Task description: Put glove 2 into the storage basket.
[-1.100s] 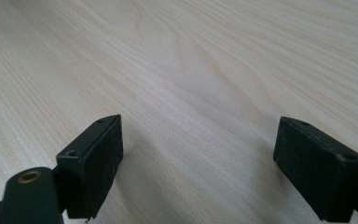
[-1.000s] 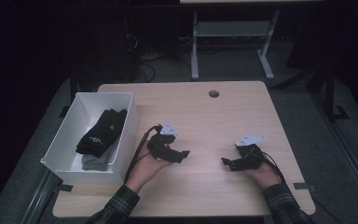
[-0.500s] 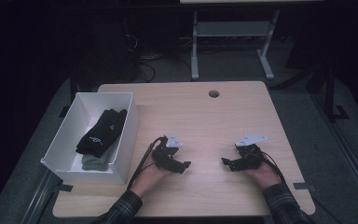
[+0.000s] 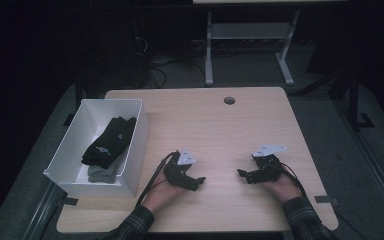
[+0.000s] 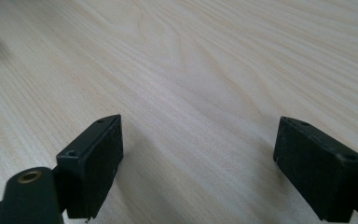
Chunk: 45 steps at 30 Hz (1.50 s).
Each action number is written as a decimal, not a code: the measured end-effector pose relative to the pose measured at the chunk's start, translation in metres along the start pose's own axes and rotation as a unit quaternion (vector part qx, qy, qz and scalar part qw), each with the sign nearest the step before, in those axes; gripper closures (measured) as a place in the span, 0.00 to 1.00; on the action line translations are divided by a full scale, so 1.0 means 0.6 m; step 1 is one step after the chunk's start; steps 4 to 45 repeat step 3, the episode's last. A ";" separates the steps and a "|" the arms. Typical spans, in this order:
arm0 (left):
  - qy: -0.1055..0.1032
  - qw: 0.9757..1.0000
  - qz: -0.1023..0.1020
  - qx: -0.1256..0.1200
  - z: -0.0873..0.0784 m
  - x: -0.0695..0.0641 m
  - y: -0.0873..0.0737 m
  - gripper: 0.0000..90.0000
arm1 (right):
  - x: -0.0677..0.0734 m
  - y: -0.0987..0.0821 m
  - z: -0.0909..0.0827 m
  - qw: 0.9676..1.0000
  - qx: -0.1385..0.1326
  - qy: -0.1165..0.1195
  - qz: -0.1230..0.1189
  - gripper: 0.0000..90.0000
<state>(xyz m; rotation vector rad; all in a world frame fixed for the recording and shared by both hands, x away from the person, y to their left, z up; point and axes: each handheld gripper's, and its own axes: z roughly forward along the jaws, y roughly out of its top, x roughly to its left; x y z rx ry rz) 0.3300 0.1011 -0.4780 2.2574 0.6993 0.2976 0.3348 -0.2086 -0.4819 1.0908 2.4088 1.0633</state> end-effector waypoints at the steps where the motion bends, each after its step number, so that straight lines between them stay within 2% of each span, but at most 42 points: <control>1: 0.000 1.000 0.000 0.000 0.000 0.000 0.000 0.14 | 0.000 0.000 0.000 1.000 0.000 0.000 0.000 0.17; 45: 0.000 1.000 0.000 0.000 0.000 0.000 0.000 0.14 | 0.000 0.000 0.000 1.000 0.000 0.000 0.000 0.17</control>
